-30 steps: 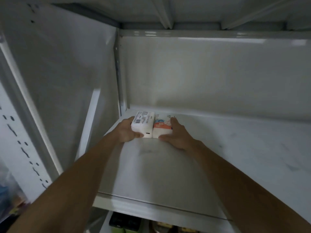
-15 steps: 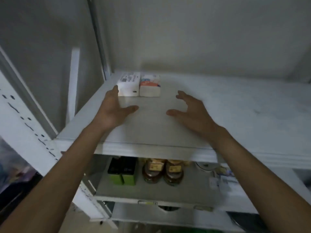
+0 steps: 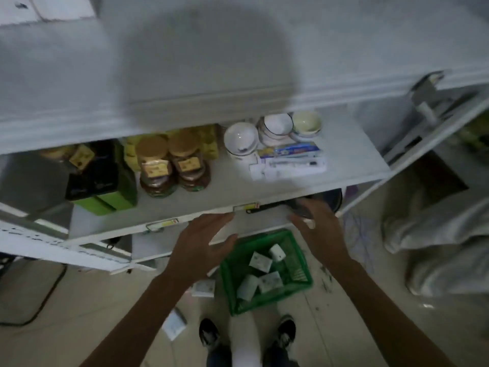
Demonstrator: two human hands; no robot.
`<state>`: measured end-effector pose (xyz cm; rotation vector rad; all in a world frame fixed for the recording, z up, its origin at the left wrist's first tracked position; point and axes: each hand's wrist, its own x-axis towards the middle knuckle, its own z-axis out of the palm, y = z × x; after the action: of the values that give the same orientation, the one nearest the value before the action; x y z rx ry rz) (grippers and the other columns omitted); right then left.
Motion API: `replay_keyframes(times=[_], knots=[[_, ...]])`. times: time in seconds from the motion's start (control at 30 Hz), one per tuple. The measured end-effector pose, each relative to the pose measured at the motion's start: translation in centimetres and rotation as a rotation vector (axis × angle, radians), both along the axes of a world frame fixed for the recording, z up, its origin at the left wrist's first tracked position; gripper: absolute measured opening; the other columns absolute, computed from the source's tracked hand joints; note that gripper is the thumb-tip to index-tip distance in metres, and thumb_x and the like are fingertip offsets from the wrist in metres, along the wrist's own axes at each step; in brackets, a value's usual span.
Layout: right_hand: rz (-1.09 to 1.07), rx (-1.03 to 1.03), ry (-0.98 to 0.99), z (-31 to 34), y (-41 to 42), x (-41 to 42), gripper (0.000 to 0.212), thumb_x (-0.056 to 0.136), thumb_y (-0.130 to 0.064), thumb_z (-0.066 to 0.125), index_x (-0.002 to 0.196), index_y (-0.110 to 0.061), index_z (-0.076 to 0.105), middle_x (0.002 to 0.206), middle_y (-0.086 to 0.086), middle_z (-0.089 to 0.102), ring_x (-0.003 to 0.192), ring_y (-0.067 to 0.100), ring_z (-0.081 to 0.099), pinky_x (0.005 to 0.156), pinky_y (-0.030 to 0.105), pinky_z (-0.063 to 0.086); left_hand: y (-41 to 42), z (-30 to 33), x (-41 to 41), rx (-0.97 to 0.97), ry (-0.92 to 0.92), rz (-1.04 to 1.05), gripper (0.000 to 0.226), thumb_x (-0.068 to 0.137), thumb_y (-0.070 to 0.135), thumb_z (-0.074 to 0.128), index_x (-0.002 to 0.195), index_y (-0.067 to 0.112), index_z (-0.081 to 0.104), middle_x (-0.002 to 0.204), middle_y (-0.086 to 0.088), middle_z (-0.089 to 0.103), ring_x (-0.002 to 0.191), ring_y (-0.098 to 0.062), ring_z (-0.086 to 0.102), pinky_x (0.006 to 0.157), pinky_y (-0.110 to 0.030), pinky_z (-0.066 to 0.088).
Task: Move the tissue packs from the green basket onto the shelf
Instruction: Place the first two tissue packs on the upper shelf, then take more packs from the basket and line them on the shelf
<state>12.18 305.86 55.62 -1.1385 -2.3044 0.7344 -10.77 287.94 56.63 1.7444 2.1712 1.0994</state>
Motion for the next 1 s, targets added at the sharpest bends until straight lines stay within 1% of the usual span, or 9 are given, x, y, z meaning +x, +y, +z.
replay_keyframes(times=[0.1,0.2,0.27,0.43,0.57,0.63,0.73,0.87,1.0], knots=[[-0.072,-0.32,-0.195,-6.0,-0.7,5.0,0.052,0.095,-0.051,0.064,0.138,-0.021,0.062,0.137,0.005,0.064,0.128,0.022,0.056,0.104,0.032,0.044,0.7,-8.2,2.1,-0.341,-0.055,0.003,0.055,0.095,0.051,0.059,0.123,0.006,0.077,0.118,-0.012,0.079,0.105,-0.031,0.077,0.093,-0.042,0.061],[-0.041,-0.51,-0.377,-11.7,-1.5,9.0,0.057,0.099,-0.049,0.062,0.146,-0.02,0.054,0.147,0.007,0.055,0.137,0.025,0.048,0.108,0.034,0.04,0.2,-16.0,4.7,-0.7,-0.196,0.036,0.056,0.092,0.048,0.072,0.141,0.022,0.066,0.138,-0.002,0.07,0.117,-0.024,0.07,0.102,-0.039,0.055],[-0.005,-0.613,-0.468,-15.4,-1.7,10.9,0.06,0.1,-0.051,0.058,0.151,-0.019,0.049,0.154,0.008,0.05,0.141,0.025,0.044,0.112,0.035,0.037,-0.6,-21.1,6.7,-0.831,-0.284,0.064,0.061,0.091,0.049,0.074,0.144,0.022,0.063,0.143,-0.003,0.066,0.123,-0.022,0.066,0.105,-0.041,0.053],[0.099,-0.766,-0.63,-25.3,-0.4,12.7,0.065,0.104,-0.052,0.05,0.156,-0.014,0.042,0.162,0.009,0.043,0.147,0.027,0.041,0.118,0.04,0.038,-0.5,-31.1,10.7,-0.955,-0.434,0.153,0.072,0.088,0.053,0.075,0.147,0.013,0.058,0.151,-0.008,0.06,0.136,-0.025,0.057,0.109,-0.035,0.046],[0.106,-0.833,-0.704,-34.9,0.5,12.9,0.054,0.106,-0.039,0.05,0.15,-0.008,0.047,0.154,0.016,0.05,0.139,0.032,0.048,0.113,0.044,0.043,1.3,-37.9,12.3,-0.953,-0.578,0.134,0.073,0.073,0.068,0.068,0.132,0.026,0.063,0.121,0.015,0.06,0.108,-0.008,0.055,0.078,-0.006,0.038],[0.089,-0.843,-0.72,-40.4,0.1,12.8,0.049,0.105,-0.035,0.051,0.146,-0.008,0.051,0.15,0.016,0.053,0.136,0.033,0.05,0.11,0.044,0.045,2.1,-42.0,12.5,-0.966,-0.632,0.125,0.055,0.077,0.063,0.074,0.123,0.037,0.059,0.113,0.022,0.058,0.103,-0.005,0.055,0.076,-0.01,0.04],[0.101,-0.874,-0.749,-48.9,-0.7,12.7,0.052,0.105,-0.034,0.051,0.15,-0.009,0.047,0.152,0.015,0.051,0.139,0.032,0.047,0.11,0.042,0.043,3.1,-50.1,12.6,-0.963,-0.638,0.143,0.029,0.093,0.032,0.078,0.118,0.033,0.063,0.116,0.01,0.066,0.11,-0.015,0.058,0.078,-0.02,0.044],[0.14,-0.915,-0.814,-58.2,-1.1,12.4,0.053,0.106,-0.032,0.05,0.154,-0.012,0.043,0.158,0.014,0.045,0.145,0.032,0.042,0.115,0.042,0.039,3.3,-59.3,13.4,-1.058,-0.612,0.186,0.057,0.099,0.037,0.07,0.145,0.005,0.057,0.145,-0.016,0.058,0.132,-0.03,0.055,0.098,-0.028,0.036],[0.173,-0.657,-0.909,-65.9,0.3,11.1,0.045,0.1,-0.032,0.051,0.141,-0.016,0.057,0.142,0.014,0.061,0.129,0.034,0.054,0.106,0.044,0.046,3.0,-67.0,12.5,-1.099,-0.569,0.189,0.056,0.106,0.042,0.056,0.146,0.002,0.056,0.151,-0.021,0.055,0.138,-0.034,0.053,0.105,-0.033,0.039]])
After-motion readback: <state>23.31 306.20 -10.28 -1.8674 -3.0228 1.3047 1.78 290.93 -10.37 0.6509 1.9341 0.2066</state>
